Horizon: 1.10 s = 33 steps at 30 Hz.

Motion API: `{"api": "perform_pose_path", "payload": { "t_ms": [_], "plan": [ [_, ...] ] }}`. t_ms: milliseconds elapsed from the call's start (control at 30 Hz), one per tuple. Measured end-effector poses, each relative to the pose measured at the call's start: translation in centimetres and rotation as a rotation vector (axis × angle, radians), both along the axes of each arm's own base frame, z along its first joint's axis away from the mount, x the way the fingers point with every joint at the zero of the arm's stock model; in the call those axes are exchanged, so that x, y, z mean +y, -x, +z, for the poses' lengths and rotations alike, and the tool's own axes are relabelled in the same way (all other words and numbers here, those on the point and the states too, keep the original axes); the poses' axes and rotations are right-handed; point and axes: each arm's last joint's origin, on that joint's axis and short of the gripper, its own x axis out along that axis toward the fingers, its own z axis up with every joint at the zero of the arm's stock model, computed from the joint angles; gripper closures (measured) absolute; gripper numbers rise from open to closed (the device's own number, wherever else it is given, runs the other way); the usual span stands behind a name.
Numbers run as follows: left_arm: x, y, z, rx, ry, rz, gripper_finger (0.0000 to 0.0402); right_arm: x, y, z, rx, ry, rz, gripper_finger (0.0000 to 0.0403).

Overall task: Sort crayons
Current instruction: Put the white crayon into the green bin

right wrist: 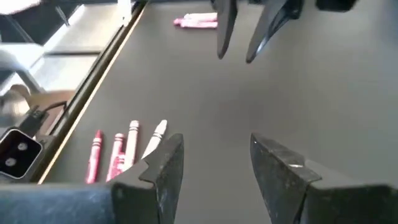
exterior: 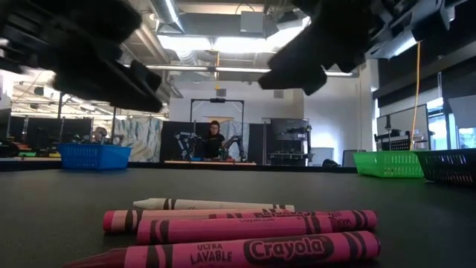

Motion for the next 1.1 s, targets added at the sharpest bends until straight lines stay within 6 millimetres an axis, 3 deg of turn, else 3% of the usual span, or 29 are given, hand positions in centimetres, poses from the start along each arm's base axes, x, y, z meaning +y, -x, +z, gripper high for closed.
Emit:
{"api": "perform_pose_path", "payload": {
  "t_ms": [267, 567, 1100],
  "plan": [
    [-3.7, 1.8, -0.1, 0.047, 0.083, -0.110, 0.0282, 4.5, -4.4, -1.0, 0.113, 0.019, 0.026, 0.0221],
    [-6.1, 3.6, -0.4, 0.071, 0.053, -0.157, 0.0282, 6.8, -7.7, -2.1, 0.247, 0.013, 0.036, 0.0221],
    [-6.6, 4.3, -0.9, 0.117, 0.024, -0.186, 0.0282, 7.9, -8.6, -6.0, 0.341, -0.033, -0.024, 0.0221]
  ]
}}
